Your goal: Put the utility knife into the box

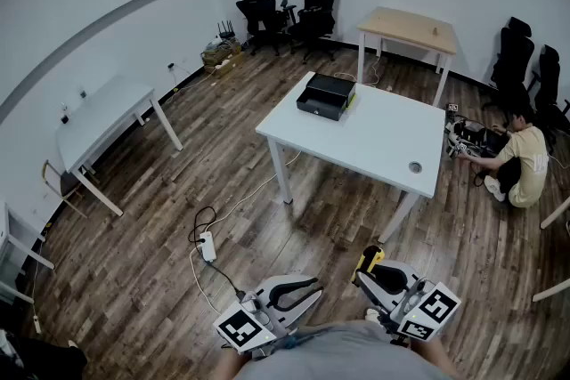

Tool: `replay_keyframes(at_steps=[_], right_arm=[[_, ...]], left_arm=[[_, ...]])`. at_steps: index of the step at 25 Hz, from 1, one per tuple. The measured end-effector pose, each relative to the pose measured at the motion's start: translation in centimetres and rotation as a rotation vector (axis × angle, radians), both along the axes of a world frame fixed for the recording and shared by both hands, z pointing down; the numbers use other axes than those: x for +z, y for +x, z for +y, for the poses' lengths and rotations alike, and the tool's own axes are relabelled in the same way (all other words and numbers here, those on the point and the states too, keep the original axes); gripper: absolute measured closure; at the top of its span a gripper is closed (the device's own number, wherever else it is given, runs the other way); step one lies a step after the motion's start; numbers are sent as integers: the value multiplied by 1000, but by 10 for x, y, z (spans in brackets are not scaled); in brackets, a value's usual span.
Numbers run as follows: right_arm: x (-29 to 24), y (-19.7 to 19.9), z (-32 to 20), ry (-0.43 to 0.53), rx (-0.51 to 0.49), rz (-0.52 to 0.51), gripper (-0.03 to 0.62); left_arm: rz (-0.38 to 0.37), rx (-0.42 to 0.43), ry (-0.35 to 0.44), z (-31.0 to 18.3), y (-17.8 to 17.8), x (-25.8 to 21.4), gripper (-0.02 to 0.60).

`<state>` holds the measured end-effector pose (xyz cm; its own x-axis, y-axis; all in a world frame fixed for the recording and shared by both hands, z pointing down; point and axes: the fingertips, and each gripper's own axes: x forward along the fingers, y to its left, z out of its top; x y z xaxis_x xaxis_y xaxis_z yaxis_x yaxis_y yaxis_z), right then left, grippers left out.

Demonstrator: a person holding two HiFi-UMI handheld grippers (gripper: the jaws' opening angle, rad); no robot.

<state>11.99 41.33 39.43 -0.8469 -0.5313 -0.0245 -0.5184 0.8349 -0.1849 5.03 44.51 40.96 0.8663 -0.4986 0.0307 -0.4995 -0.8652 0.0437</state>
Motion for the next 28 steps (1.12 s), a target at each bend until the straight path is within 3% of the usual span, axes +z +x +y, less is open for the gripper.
replay_keyframes(at_steps=[28], right_arm=[[-6,-1,0,19,15,-38,520]], left_arm=[[-9,12,-2,4,-2,8,508]])
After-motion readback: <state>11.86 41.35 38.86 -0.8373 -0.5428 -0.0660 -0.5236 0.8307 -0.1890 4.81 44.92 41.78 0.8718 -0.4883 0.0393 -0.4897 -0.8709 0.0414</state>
